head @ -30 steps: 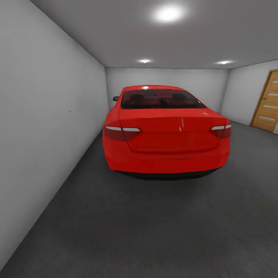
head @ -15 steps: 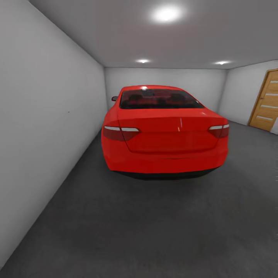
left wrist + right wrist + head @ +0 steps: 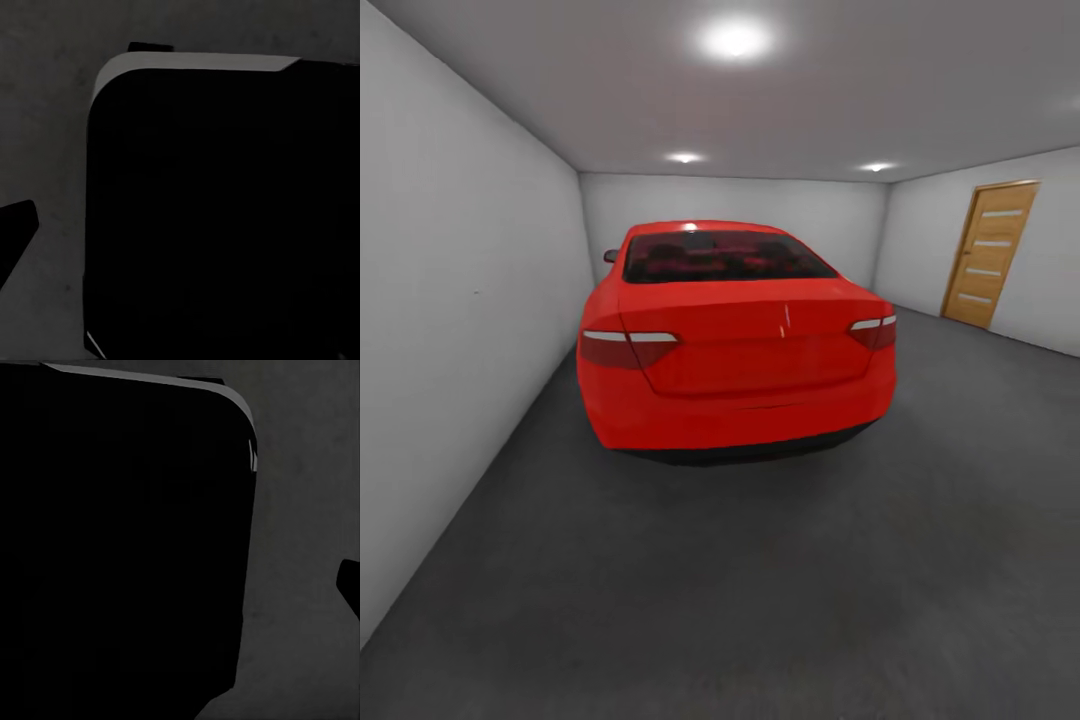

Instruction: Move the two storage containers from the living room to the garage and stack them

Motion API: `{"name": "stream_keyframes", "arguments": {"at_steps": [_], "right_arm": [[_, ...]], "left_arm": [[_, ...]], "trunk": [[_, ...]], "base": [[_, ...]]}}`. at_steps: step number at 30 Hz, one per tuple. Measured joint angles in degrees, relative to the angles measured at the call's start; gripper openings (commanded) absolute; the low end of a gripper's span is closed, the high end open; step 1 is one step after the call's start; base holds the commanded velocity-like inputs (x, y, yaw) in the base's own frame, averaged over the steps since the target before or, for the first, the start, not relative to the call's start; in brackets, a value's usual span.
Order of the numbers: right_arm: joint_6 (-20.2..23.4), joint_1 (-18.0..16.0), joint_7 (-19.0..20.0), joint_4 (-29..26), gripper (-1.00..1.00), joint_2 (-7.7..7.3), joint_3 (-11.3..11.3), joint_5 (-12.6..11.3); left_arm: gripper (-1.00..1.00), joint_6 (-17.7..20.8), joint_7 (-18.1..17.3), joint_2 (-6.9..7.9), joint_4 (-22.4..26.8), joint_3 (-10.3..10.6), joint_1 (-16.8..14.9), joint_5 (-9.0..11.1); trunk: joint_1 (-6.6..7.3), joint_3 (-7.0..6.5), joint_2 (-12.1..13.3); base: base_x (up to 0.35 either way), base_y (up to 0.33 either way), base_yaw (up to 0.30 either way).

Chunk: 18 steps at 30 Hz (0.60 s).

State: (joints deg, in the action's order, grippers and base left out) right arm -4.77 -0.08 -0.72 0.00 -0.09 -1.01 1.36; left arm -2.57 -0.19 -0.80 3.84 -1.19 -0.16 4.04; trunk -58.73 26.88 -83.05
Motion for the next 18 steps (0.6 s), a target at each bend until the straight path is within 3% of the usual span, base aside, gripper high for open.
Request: {"name": "stream_keyframes", "arguments": {"at_steps": [18], "right_arm": [[-0.1, 0.0, 0.0, 0.0, 1.00, -0.01, 0.1, -0.1]], "left_arm": [[1.00, 0.0, 0.0, 0.19, 0.0, 0.0, 0.0, 0.0]], "trunk": [[0.00, 0.00, 0.0]], "base": [[0.000, 0.000, -0.293]]}}
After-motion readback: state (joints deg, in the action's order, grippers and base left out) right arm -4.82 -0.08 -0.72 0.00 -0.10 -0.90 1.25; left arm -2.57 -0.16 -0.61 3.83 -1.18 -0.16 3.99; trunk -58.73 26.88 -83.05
